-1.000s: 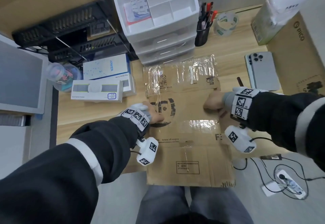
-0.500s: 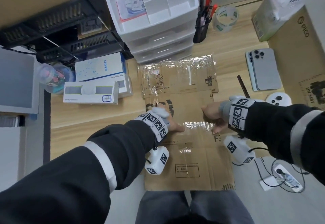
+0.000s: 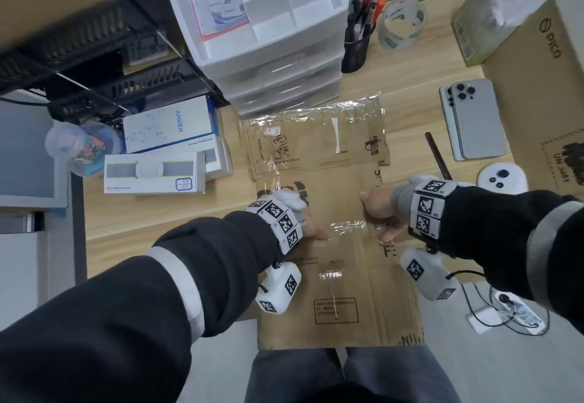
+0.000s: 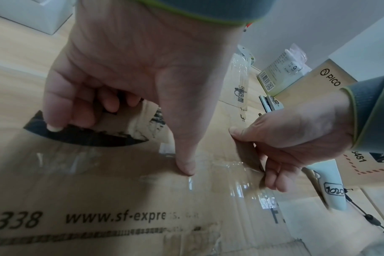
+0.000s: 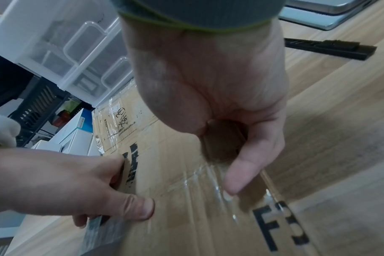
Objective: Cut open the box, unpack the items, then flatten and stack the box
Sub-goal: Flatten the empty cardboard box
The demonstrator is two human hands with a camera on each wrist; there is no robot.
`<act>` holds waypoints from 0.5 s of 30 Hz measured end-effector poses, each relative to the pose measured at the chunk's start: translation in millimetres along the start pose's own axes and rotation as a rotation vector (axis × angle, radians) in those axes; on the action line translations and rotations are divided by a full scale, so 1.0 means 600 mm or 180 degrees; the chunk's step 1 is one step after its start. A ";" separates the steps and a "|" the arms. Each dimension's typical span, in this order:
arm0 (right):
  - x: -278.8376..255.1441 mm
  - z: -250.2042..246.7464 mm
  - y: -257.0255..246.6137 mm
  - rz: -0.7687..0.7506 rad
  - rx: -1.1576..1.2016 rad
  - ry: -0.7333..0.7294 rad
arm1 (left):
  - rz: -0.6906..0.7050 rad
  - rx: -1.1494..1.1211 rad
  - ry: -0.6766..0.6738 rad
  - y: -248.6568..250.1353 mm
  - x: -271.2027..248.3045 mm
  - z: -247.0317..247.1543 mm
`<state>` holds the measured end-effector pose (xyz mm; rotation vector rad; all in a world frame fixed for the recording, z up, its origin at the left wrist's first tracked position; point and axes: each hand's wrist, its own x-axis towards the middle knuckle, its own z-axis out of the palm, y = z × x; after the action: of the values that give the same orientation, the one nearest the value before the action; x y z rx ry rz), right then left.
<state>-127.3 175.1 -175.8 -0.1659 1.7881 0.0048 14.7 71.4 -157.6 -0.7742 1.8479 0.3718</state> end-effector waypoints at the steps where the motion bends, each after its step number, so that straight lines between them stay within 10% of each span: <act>1: -0.008 0.003 0.002 -0.0022 -0.0037 -0.0027 | -0.0090 0.0063 -0.0020 0.000 -0.003 0.000; 10: -0.052 -0.001 0.013 -0.0348 0.0058 0.0513 | -0.0139 -0.1464 0.0885 -0.062 -0.034 0.040; 15: -0.045 0.002 0.026 -0.0681 0.0084 0.0776 | -0.0320 -0.2283 0.0473 -0.117 -0.031 0.075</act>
<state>-122.2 193.8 -151.2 -0.3504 2.0036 -0.1996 97.8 51.5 -151.9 -1.4006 1.8014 0.9594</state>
